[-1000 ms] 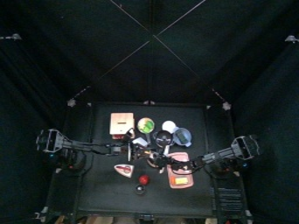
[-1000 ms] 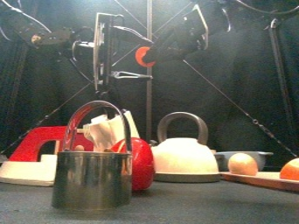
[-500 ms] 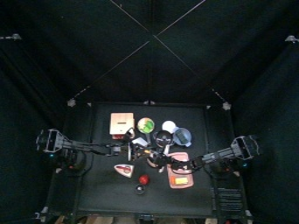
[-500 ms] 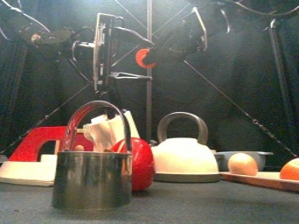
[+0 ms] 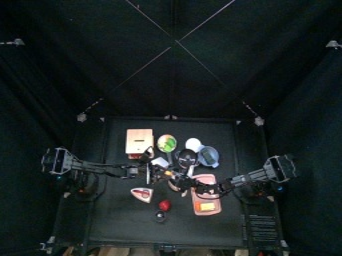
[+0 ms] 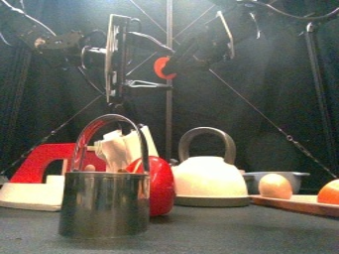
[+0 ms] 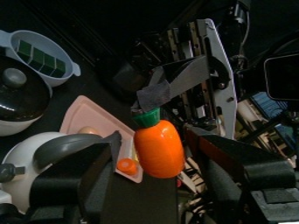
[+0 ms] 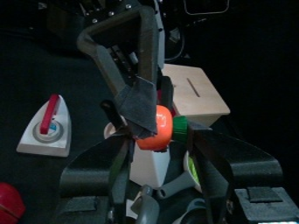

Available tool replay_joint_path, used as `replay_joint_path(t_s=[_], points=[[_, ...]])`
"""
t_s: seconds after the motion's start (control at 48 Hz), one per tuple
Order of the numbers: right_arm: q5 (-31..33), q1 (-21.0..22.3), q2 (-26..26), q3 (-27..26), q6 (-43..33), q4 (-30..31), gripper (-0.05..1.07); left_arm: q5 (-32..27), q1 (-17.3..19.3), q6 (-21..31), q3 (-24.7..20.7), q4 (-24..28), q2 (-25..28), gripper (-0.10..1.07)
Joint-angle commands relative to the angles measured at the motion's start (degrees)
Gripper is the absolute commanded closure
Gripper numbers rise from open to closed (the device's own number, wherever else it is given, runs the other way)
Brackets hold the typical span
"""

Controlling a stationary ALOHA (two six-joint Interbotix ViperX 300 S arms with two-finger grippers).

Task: Hand over carrot top

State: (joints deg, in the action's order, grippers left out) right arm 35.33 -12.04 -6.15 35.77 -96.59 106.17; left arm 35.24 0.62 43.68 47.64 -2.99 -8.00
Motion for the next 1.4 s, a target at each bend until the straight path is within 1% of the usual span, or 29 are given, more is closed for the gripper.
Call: replay_joint_path(t_s=[0.0, 0.208, 0.292, 0.396, 0.5, 0.646, 0.729, 1.104, 1.292, 1.375], points=[[0.35, 0.00, -0.79, -0.88, -0.18, 0.18, 0.31, 0.26, -0.09, -0.09, -0.53, -0.35, -0.18, 0.11], [0.35, -0.09, -0.70, -0.97, -0.18, 0.35, 0.29, 0.26, -0.09, -0.09, -0.53, -0.97, -0.18, 0.29], [0.44, -0.18, -0.62, -0.97, -0.26, 0.35, 0.29, 0.26, -0.09, -0.09, -0.44, -0.97, -0.18, 0.33], [0.44, -0.09, -0.62, -0.97, -0.35, 0.18, 0.28, 0.26, -0.09, -0.09, -0.44, -0.97, -0.26, 0.34], [0.62, -0.09, -0.62, -0.97, -0.62, 0.18, 0.21, 0.26, -0.09, -0.09, -0.44, -0.97, -0.44, 0.34], [0.88, -0.09, -0.62, -0.70, -0.79, 0.18, 0.03, 0.26, -0.09, -0.09, -0.44, -0.79, -0.44, 0.34], [0.97, -0.18, -0.62, -0.62, -0.70, 0.18, -0.03, 0.26, -0.09, -0.18, -0.44, -0.88, -0.53, 0.34], [5.19, -0.18, -0.62, 0.00, -0.53, -1.32, -0.02, 0.35, 0.09, -0.18, -0.09, -0.79, -0.70, 0.34], [5.36, -0.35, -0.79, 0.09, -0.44, -1.67, -0.02, 0.44, 0.26, -0.18, 0.35, -0.97, -0.88, 0.34], [5.36, -1.05, -1.14, 0.09, -0.35, -1.67, -0.02, 0.44, 0.26, -0.09, 1.05, -1.05, -2.20, 0.34]])
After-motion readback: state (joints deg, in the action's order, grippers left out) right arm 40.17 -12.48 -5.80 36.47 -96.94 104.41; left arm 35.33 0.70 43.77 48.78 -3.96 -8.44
